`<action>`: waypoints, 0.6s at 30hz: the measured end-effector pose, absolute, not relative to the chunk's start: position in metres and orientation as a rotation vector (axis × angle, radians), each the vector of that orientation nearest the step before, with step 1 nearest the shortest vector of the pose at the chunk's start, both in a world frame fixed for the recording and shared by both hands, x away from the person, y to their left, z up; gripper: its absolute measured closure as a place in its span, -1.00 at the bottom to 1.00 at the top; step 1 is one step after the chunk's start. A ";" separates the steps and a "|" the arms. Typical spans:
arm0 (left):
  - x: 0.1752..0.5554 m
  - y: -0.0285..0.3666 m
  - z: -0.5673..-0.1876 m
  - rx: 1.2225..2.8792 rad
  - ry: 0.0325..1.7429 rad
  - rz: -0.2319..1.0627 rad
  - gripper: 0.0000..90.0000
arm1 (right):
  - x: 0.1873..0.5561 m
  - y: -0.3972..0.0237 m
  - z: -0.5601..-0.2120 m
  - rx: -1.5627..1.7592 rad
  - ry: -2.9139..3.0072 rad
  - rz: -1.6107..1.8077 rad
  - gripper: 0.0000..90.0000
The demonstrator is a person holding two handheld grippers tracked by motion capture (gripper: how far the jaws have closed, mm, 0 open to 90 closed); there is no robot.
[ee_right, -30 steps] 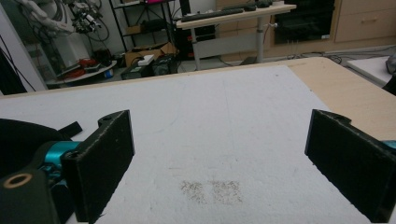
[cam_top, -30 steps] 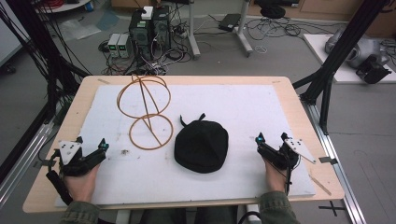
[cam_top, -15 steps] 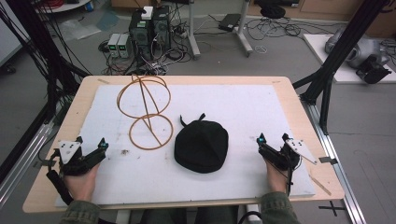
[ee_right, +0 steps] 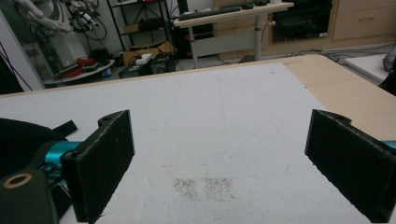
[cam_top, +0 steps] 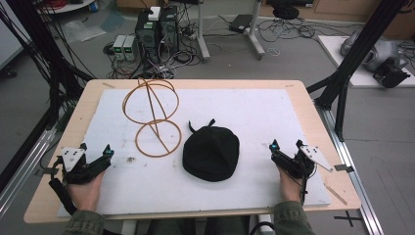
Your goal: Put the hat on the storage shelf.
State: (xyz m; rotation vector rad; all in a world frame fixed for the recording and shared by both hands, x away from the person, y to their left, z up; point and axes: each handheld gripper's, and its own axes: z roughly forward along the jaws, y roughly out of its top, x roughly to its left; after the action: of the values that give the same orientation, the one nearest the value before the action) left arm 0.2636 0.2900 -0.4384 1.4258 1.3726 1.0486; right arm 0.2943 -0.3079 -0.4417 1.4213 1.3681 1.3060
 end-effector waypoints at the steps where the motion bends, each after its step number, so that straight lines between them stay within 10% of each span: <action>1: 0.264 0.290 -0.438 1.426 1.373 1.049 -0.53 | 0.294 -0.308 -0.441 1.420 1.370 1.306 -0.84; 18: 0.264 0.289 -0.439 1.425 1.370 1.047 -0.52 | 0.292 -0.286 -0.427 1.340 1.444 1.381 -0.84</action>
State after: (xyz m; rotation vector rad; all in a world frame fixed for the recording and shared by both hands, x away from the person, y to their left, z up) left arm 0.2644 0.2890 -0.4386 1.4254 1.3697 1.0473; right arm 0.2917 -0.2863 -0.4269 1.3403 1.4440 1.3806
